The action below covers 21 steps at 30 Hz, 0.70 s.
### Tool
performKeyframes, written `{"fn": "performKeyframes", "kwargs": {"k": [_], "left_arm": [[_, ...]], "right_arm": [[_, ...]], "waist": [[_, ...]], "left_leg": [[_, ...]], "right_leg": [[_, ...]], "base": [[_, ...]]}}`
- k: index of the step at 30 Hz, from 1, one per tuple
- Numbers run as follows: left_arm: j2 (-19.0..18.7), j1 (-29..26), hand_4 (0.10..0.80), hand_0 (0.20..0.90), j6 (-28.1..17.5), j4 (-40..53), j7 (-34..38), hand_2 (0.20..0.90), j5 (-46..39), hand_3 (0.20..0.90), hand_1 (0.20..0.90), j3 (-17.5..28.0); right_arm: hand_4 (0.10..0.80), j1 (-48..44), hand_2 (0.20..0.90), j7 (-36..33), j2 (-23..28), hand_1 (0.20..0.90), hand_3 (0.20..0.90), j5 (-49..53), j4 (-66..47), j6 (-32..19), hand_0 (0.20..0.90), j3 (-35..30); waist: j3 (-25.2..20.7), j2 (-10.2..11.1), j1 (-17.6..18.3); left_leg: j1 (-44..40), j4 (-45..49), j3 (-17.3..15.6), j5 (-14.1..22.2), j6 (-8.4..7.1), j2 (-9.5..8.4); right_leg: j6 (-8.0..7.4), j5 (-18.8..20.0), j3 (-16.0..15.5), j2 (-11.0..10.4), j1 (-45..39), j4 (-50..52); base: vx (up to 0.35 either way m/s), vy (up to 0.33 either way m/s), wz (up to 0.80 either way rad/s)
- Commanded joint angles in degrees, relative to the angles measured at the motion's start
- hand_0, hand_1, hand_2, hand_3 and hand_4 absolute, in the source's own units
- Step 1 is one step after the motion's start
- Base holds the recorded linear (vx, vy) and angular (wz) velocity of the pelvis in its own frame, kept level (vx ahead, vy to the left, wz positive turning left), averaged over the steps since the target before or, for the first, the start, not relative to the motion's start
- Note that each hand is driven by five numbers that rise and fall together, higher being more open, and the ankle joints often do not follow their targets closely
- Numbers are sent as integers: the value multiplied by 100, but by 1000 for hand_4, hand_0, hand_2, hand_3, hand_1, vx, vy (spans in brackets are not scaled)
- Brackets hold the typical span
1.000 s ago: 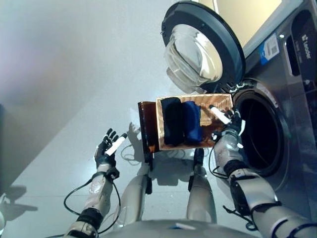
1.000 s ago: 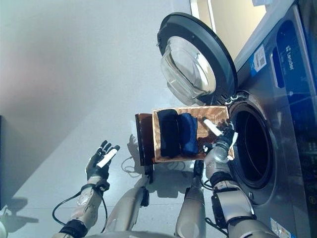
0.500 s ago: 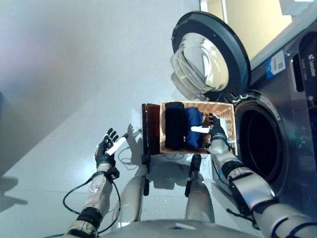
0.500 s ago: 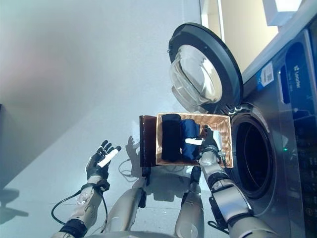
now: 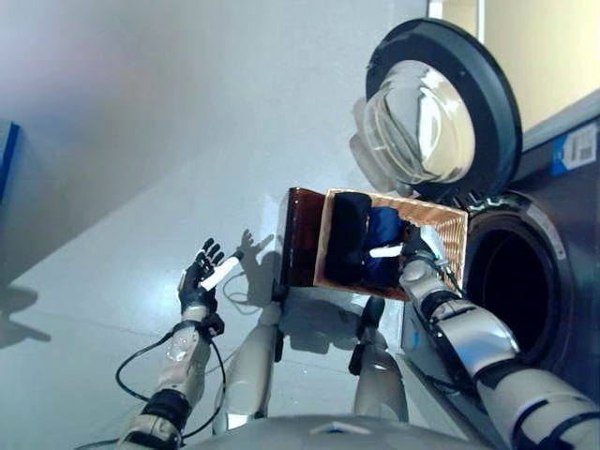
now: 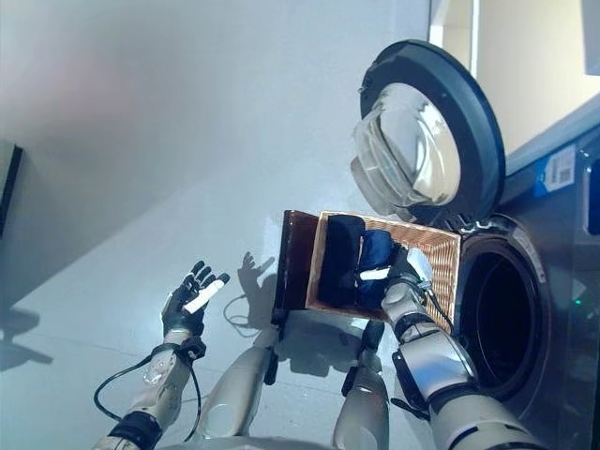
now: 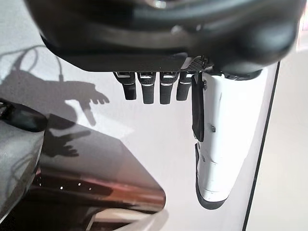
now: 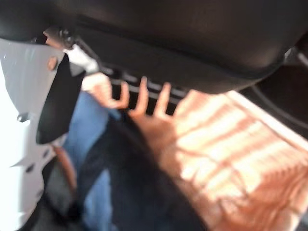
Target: Pick up the clothes and place them into the washing machine
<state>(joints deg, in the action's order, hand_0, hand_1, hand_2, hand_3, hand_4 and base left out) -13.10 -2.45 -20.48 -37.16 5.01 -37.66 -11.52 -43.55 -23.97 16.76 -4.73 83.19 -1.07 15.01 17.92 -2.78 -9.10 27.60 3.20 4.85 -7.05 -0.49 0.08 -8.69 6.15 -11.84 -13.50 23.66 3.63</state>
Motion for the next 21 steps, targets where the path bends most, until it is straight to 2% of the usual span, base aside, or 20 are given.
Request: {"fn": "performKeyframes", "kwargs": {"k": [1,10,11,12,13,14,15,16,17,21], "left_arm": [[-496,91,800,900,-276,823,21,900,132,900,900,93],[-701,247,800,900,-224,1519,-65,900,138,900,900,129],[-722,276,800,900,-225,1609,-84,900,141,900,900,128],[-728,289,800,900,-206,1678,-109,900,125,900,900,129],[-728,290,800,900,-206,1679,-109,900,125,900,900,129],[-736,322,800,900,-194,1749,-140,900,82,900,900,168],[-739,354,800,900,-191,1752,-134,900,70,900,900,207],[-734,371,800,900,-191,1770,-128,900,67,900,900,252],[-729,379,800,900,-177,1760,-115,900,63,900,900,279],[-647,435,800,900,-145,1728,-88,900,7,900,900,315]], "right_arm": [[800,-414,900,-312,262,900,900,41,126,138,900,-104],[800,-450,900,-144,383,900,900,-2,417,449,900,-313],[765,-459,851,-118,423,851,851,-30,463,485,851,-329],[692,-472,749,-105,488,749,749,-62,480,506,749,-364],[651,-471,691,-105,488,691,691,-62,480,506,691,-364],[516,-462,502,-83,570,502,502,-68,453,506,502,-404],[455,-446,417,-78,587,417,417,-66,440,498,417,-418],[367,-456,293,-86,587,293,293,-82,418,503,293,-413],[300,-447,200,-75,591,200,200,-104,415,501,200,-395],[300,-453,200,-77,580,200,200,-126,425,513,200,-388]], "waist": [[135,126,-319],[335,-22,-616],[362,-51,-643],[375,-94,-670],[371,-94,-671],[405,-156,-678],[377,-178,-673],[359,-193,-667],[351,-204,-662],[362,-216,-640]], "left_leg": [[333,752,-227,375,-356,-133],[1005,1088,-32,401,-293,-311],[1108,1202,-25,435,-269,-349],[1267,1390,-11,504,-234,-387],[1272,1392,-12,505,-234,-386],[1479,1688,-1,624,-171,-428],[1512,1875,3,908,-156,-400],[1599,2017,-14,976,-125,-396],[1658,2136,-29,1021,-99,-386],[1894,2710,-147,1274,-15,-337]], "right_leg": [[-80,354,190,-215,-135,90],[-83,212,-32,-372,304,482],[-66,171,-47,-409,411,628],[-45,91,-39,-446,588,867],[-45,91,-38,-446,593,868],[14,-35,38,-475,872,1218],[-3,-274,122,-445,958,1448],[5,-322,175,-441,1095,1614],[30,-398,232,-432,1193,1755],[126,-633,403,-409,1495,2241]], "base": [[-39,-1,21],[-39,-6,24],[-49,16,36],[-32,18,33],[-41,35,43],[71,28,36],[68,65,37],[86,78,20],[-11,87,12],[-21,54,-23]]}}
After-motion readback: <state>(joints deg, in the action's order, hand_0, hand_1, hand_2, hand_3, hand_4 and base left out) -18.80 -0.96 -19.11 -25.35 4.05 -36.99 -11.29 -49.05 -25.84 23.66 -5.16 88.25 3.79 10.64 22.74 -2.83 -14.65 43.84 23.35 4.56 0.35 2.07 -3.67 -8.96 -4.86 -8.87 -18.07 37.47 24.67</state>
